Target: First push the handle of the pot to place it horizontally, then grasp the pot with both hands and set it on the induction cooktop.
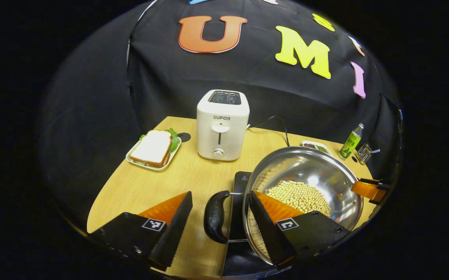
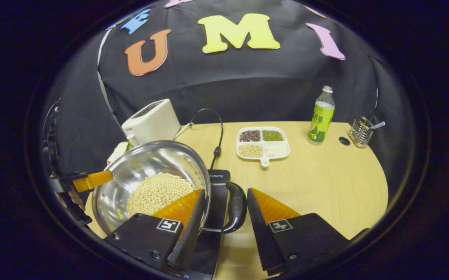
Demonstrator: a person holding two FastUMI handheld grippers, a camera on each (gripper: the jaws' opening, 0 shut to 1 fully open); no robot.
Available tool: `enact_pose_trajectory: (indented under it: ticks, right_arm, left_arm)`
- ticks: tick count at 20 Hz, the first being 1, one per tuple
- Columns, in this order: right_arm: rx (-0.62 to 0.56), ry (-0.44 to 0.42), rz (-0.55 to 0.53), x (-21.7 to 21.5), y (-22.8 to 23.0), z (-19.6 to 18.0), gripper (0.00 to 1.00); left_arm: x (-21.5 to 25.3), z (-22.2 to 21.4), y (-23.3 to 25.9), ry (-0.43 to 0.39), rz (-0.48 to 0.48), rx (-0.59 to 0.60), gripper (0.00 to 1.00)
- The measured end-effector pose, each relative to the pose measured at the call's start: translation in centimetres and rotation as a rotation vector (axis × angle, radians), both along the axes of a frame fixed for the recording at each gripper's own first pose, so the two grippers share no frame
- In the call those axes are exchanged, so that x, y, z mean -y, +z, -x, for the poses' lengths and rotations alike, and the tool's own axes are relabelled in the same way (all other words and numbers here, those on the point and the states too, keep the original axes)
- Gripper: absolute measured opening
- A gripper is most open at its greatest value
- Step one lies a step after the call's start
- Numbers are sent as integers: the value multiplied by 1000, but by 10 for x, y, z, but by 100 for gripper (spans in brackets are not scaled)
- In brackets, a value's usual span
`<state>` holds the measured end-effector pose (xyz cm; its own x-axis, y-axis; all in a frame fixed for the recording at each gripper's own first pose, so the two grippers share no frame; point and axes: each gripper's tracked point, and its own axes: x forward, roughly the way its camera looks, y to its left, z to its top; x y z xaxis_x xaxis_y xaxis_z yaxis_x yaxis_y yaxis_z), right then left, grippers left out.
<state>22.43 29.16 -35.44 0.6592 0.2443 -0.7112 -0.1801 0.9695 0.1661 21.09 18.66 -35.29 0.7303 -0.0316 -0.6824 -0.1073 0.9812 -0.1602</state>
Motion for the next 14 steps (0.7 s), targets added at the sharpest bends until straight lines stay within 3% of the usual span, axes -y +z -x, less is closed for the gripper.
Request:
enact_pose_trajectory:
  ticks: [1,2,8,14]
  right_arm:
    - [17,-4,-17,3,4,1,71]
    - [26,-15,-30,8,8,5,79]
    - [145,-2,-42,31,40,30,86]
    - [313,17,-24,50,99,72,89]
  left_arm:
    - [-1,1,2,7,-6,11,97]
    - [-2,4,5,18,-12,24,99]
    - [-10,25,53,106,-7,145,96]
    - [1,54,112,131,2,278,96]
